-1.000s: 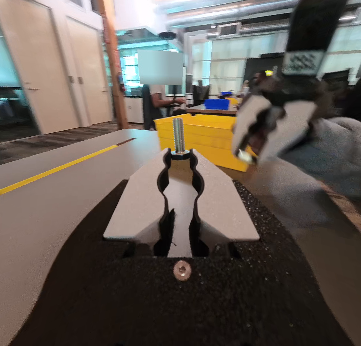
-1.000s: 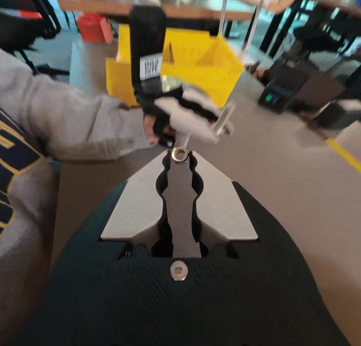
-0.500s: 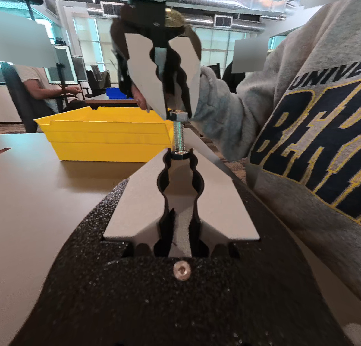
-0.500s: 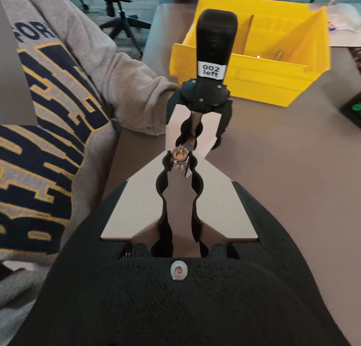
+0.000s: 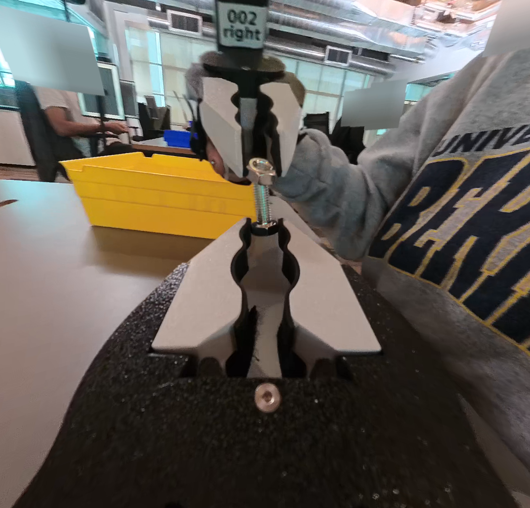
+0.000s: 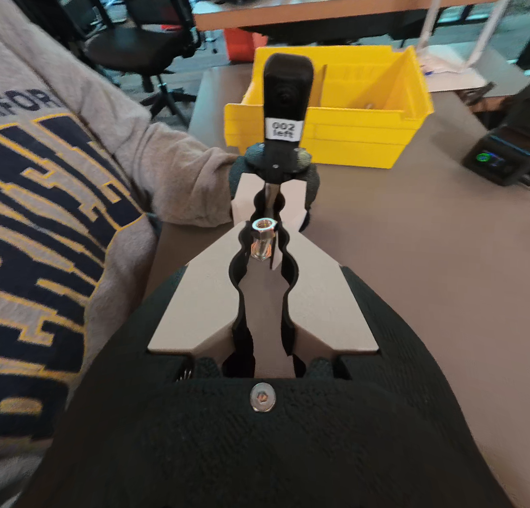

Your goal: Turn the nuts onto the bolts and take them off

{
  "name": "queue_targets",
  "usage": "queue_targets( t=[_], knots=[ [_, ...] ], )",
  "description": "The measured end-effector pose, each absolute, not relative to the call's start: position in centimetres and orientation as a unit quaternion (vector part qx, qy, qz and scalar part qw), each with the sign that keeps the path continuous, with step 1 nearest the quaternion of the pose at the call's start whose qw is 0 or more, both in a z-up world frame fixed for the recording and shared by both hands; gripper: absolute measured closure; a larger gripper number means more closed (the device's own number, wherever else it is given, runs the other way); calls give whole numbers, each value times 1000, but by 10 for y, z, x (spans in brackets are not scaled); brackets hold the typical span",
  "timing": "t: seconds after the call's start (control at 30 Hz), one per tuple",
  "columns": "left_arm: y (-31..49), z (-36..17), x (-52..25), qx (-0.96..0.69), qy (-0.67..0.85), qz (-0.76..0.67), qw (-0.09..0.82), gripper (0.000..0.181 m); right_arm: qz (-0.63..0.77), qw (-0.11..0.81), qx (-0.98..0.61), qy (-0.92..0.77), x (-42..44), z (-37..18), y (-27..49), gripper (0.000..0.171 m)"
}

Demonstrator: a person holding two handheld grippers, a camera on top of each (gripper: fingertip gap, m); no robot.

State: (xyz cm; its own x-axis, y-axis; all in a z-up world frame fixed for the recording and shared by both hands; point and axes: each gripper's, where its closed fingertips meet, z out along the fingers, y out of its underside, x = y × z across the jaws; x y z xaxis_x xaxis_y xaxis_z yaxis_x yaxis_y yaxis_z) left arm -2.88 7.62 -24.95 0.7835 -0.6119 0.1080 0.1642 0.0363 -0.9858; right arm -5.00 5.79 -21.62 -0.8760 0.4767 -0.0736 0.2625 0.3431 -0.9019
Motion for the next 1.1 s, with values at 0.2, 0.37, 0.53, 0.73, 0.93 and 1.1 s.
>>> queue_targets(
  t=[0.2,0.37,0.53,0.73,0.93,1.1],
  knots=[
    [75,-247,-33,-634,177,-260,707,165,571,132,-248,-771,-53,-213,57,155],
    [70,-243,-29,-620,189,-277,709,165,633,77,-244,-731,-47,-207,56,154],
    [68,-239,-27,-610,194,-281,715,165,684,32,-236,-689,-45,-202,54,154],
    [68,-239,-29,-611,189,-280,716,165,696,67,-222,-679,-47,-202,55,154],
    [69,-239,-30,-613,186,-279,716,165,690,117,-215,-681,-49,-202,55,154],
    [70,-241,-29,-617,188,-278,712,165,692,143,-219,-673,-52,-201,57,149]
  ],
)
